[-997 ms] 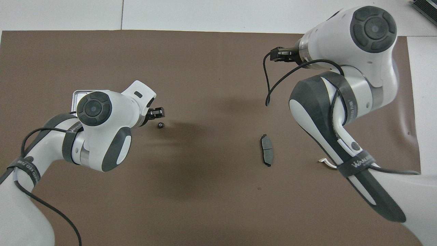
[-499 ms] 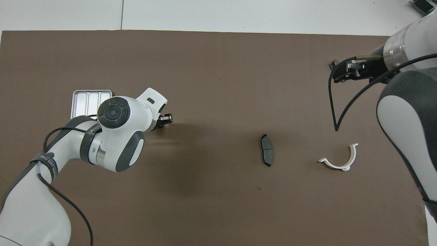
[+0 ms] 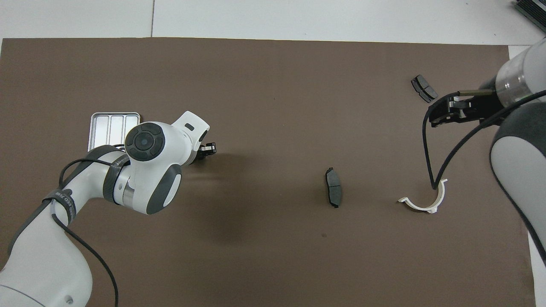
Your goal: Pick bearing gear from pile to tray
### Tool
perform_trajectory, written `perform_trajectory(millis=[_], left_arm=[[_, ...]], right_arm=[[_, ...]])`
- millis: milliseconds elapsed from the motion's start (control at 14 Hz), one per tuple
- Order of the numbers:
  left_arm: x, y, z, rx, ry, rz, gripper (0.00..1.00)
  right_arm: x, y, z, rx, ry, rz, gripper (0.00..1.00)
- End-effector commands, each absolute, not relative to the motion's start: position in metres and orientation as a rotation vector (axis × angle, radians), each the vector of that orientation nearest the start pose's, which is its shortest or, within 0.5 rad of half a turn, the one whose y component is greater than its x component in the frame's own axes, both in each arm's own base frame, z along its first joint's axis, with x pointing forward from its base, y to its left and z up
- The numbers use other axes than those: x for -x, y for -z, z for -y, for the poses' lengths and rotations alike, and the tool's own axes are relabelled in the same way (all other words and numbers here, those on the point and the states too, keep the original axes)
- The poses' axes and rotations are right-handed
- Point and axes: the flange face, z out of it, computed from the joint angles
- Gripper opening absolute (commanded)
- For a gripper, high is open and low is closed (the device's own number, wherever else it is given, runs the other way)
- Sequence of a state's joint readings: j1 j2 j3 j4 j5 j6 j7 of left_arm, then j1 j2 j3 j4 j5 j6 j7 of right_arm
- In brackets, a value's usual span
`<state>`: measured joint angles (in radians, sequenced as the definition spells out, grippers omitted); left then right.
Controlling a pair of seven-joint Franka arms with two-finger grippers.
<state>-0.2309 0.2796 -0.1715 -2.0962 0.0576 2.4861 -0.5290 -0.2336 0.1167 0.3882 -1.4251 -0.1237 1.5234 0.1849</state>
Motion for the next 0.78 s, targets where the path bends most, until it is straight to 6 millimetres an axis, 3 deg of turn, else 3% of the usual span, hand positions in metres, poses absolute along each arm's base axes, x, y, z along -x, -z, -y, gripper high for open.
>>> perform_trajectory(millis=[0, 214, 356, 570, 712], left_arm=[[-0.542, -0.297, 0.230, 3.186, 0.195, 0.150, 0.00], [-0.549, -0.311, 0.224, 3.182, 0.207, 0.159, 0.00], [-0.558, -0.356, 0.212, 3.164, 0.219, 0.168, 0.00], [-0.570, -0.411, 0.157, 3.134, 0.216, 0.128, 0.00], [-0.581, -0.418, 0.099, 3.128, 0.213, 0.059, 0.00]], right_arm=[[-0.563, -0.638, -0.028, 3.229, -0.011, 0.025, 1.00], [-0.552, -0.652, 0.032, 3.198, 0.006, 0.084, 1.00], [-0.545, -0.655, 0.064, 3.122, 0.021, 0.005, 1.00], [-0.538, -0.637, 0.058, 3.113, 0.066, -0.024, 1.00], [-0.537, -0.620, 0.044, 3.108, 0.115, -0.082, 1.00]])
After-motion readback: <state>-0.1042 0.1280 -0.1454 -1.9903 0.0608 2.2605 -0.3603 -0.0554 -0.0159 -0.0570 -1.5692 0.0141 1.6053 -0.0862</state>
